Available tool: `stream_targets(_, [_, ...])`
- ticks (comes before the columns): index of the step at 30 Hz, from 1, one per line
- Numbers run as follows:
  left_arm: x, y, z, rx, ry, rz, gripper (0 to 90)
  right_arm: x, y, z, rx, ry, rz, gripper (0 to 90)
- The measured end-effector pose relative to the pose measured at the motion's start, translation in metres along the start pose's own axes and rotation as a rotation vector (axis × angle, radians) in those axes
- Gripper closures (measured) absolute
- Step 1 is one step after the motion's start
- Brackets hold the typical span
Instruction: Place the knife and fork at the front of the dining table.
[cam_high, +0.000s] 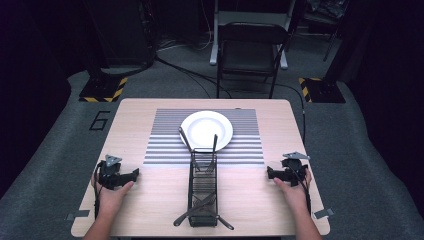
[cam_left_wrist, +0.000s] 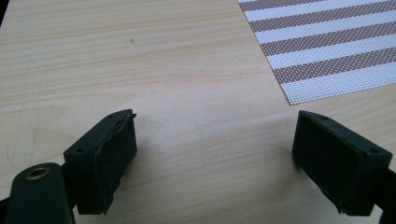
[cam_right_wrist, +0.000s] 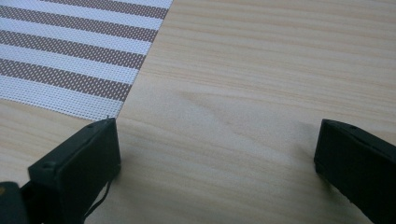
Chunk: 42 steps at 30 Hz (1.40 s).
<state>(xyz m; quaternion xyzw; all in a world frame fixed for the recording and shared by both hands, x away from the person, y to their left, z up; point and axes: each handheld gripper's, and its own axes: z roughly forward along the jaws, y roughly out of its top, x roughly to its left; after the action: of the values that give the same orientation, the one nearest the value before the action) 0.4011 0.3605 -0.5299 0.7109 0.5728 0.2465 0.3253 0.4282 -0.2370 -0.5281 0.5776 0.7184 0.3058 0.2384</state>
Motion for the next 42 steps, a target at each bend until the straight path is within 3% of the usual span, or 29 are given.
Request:
stream_targets(6, [0.000,0.000,0.000,0.008,0.000,0.015,13.6,0.000,-0.001,-0.001,-0.003,0.005,-0.001,0.0])
stream_targets(32, [0.000,0.000,0.000,0.004,-0.010,0.014,13.6,0.002,-0.002,-0.002,0.000,0.003,-0.003,0.2])
stream_targets(34, [0.000,0.000,0.000,0.004,-0.010,0.016,13.7,0.002,-0.003,-0.003,-0.004,0.003,-0.003,2.4])
stream_targets(37, [0.000,0.000,0.000,0.002,-0.011,0.015,13.8,0.000,-0.004,-0.007,-0.023,-0.016,0.016,14.9])
stream_targets(42, [0.000,0.000,0.000,0.002,-0.012,0.016,13.9,0.001,-0.002,-0.011,-0.013,-0.004,0.027,20.6])
